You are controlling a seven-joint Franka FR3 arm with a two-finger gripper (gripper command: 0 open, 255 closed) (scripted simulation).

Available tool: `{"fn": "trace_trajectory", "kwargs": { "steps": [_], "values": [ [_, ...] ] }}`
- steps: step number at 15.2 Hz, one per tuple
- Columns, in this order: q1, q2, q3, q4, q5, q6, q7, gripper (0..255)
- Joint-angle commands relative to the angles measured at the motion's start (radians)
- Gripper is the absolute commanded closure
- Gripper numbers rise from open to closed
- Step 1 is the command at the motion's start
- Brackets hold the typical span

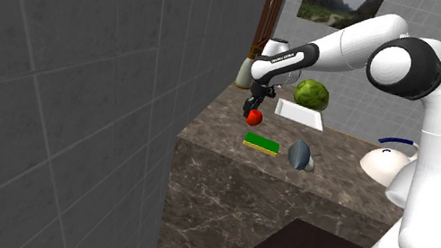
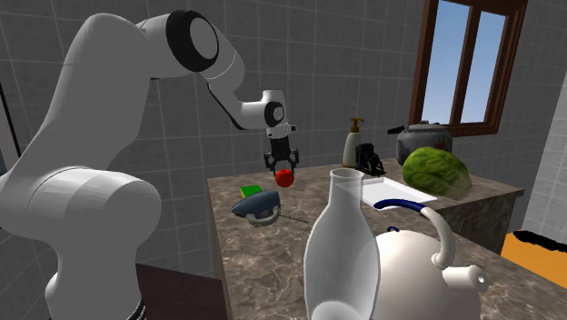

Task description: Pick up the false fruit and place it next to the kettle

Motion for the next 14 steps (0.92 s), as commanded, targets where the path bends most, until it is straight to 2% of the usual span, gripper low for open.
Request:
{"fn": "trace_trajectory", "kwargs": {
  "steps": [1,9,14],
  "values": [
    [0.000,0.000,0.000,0.000,0.000,0.000,0.000,255],
    [0.000,0.000,0.000,0.000,0.000,0.000,0.000,255],
    [0.002,-0.030,-0.003,0.024,-0.005,-0.055,0.000,255]
  ]
}}
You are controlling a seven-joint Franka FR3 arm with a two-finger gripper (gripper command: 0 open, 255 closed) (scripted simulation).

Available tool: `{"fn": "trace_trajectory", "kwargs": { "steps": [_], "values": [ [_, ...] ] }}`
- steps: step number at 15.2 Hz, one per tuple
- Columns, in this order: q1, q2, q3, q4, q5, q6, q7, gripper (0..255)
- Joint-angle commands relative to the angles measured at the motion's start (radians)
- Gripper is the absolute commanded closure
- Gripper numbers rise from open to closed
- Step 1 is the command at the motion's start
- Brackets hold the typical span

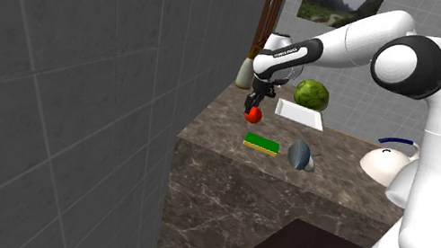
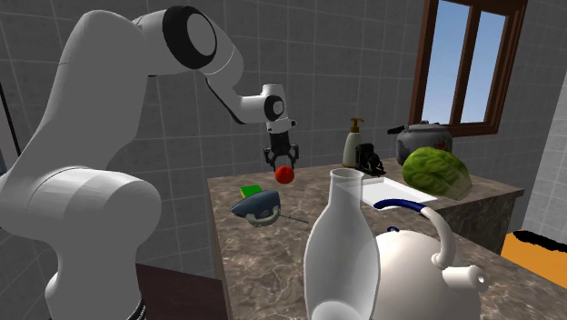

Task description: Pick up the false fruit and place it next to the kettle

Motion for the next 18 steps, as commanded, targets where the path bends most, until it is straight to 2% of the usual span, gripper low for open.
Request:
{"fn": "trace_trajectory", "kwargs": {
  "steps": [1,18],
  "values": [
    [0.000,-0.011,-0.001,0.011,-0.002,-0.023,-0.001,255],
    [0.003,-0.078,-0.007,0.147,-0.013,-0.225,-0.004,255]
  ]
}}
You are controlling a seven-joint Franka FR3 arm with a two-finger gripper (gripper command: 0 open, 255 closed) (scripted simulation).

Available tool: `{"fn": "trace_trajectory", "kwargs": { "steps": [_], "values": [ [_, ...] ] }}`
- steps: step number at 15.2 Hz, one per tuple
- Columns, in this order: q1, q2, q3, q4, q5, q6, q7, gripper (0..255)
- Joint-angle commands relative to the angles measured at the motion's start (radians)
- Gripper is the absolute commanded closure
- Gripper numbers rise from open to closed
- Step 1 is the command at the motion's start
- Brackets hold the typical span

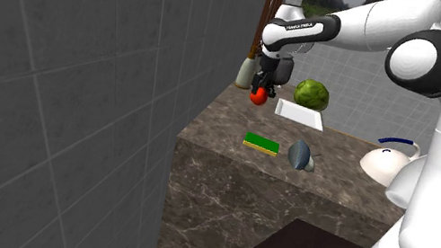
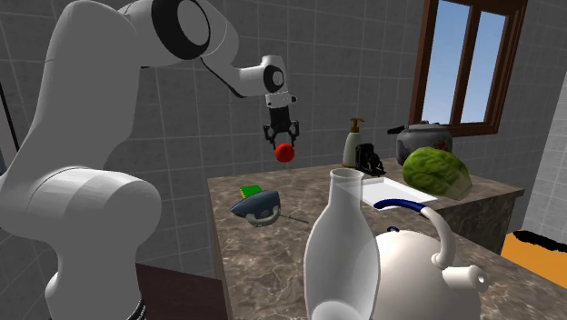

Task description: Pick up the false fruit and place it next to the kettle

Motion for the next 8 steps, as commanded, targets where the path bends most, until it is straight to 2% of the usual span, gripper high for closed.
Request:
{"fn": "trace_trajectory", "kwargs": {
  "steps": [1,8],
  "values": [
    [0.000,-0.006,-0.001,0.017,-0.001,-0.023,-0.001,255],
    [-0.002,-0.014,-0.002,0.099,-0.001,-0.113,-0.005,255]
  ]
}}
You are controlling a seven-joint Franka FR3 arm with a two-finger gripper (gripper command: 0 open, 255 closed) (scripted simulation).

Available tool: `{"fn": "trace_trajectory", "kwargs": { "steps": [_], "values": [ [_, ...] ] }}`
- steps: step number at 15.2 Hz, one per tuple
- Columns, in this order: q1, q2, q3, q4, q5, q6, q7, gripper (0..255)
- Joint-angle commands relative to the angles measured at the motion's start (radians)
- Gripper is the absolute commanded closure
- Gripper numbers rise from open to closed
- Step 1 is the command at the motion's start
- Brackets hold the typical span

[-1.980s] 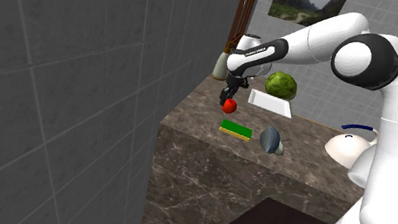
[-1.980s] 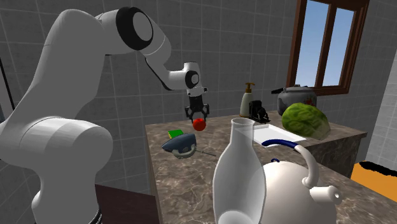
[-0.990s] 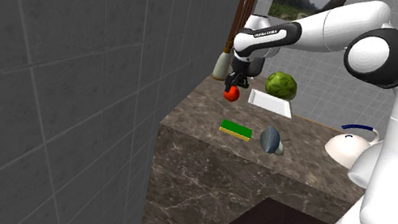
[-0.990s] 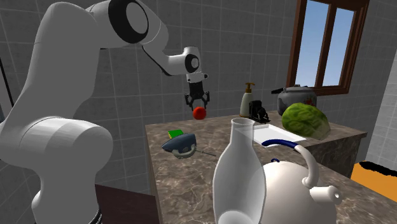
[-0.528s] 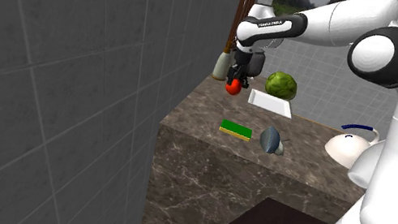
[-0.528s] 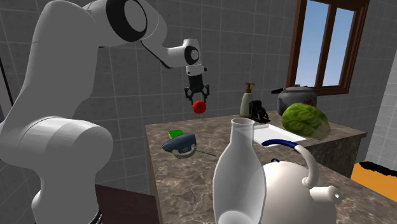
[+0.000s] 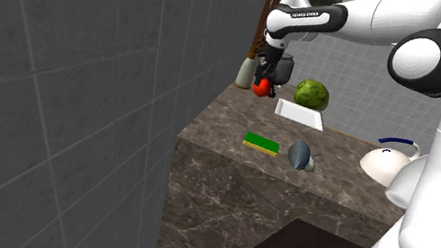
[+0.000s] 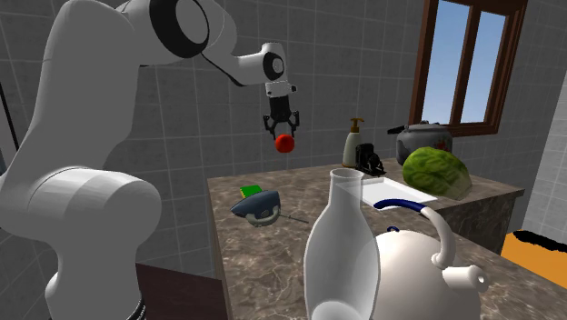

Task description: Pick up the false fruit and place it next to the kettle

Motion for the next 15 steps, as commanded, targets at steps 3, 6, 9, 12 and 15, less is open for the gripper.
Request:
{"fn": "trace_trajectory", "kwargs": {
  "steps": [3,6,9,12,15],
  "values": [
    [-0.002,-0.002,-0.001,0.056,0.000,-0.058,-0.003,255],
    [-0.003,0.001,-0.001,0.100,0.001,-0.100,-0.005,255],
    [-0.005,0.006,-0.002,0.148,0.003,-0.142,-0.008,255],
    [-0.008,0.014,-0.002,0.201,0.005,-0.187,-0.010,255],
    [-0.011,0.026,-0.002,0.258,0.008,-0.233,-0.013,255]
  ]
}}
